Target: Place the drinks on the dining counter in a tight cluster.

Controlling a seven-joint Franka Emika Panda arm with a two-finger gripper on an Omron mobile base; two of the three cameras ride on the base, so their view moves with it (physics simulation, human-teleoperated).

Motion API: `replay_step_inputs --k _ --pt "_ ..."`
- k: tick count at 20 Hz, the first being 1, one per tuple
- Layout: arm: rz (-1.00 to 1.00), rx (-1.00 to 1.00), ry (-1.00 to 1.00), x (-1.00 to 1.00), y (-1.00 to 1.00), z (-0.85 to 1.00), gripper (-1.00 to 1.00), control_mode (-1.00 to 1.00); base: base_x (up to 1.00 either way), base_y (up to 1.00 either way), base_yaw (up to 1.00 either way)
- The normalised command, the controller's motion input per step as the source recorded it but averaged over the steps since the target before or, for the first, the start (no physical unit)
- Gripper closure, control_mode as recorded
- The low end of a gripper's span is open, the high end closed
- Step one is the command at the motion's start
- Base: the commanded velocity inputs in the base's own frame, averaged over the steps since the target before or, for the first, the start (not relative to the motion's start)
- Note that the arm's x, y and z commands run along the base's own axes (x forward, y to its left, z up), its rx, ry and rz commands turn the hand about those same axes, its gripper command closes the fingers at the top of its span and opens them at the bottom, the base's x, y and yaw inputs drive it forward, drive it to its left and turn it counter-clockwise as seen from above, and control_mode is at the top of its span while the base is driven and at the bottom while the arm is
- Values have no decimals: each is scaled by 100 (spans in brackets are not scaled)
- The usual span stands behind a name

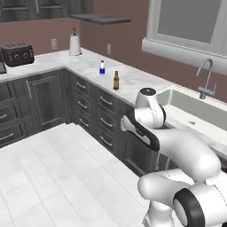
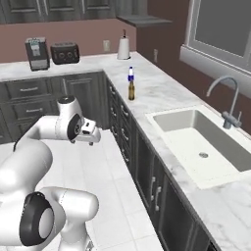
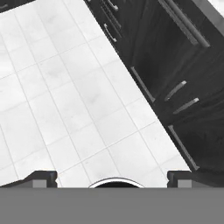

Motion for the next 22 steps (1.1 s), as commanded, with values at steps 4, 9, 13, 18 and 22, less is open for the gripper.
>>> replay_step_inputs --k 4,9,13,18,22 --pt "0 0 0 0 0 0 -100 100 91 14 11" --pt "0 0 0 0 0 0 -100 100 94 25 2" --pt "0 0 0 0 0 0 -100 100 94 26 -7" --pt "0 0 0 0 0 0 -100 100 88 29 -18" --pt "0 0 0 0 0 0 -100 100 79 33 -28"
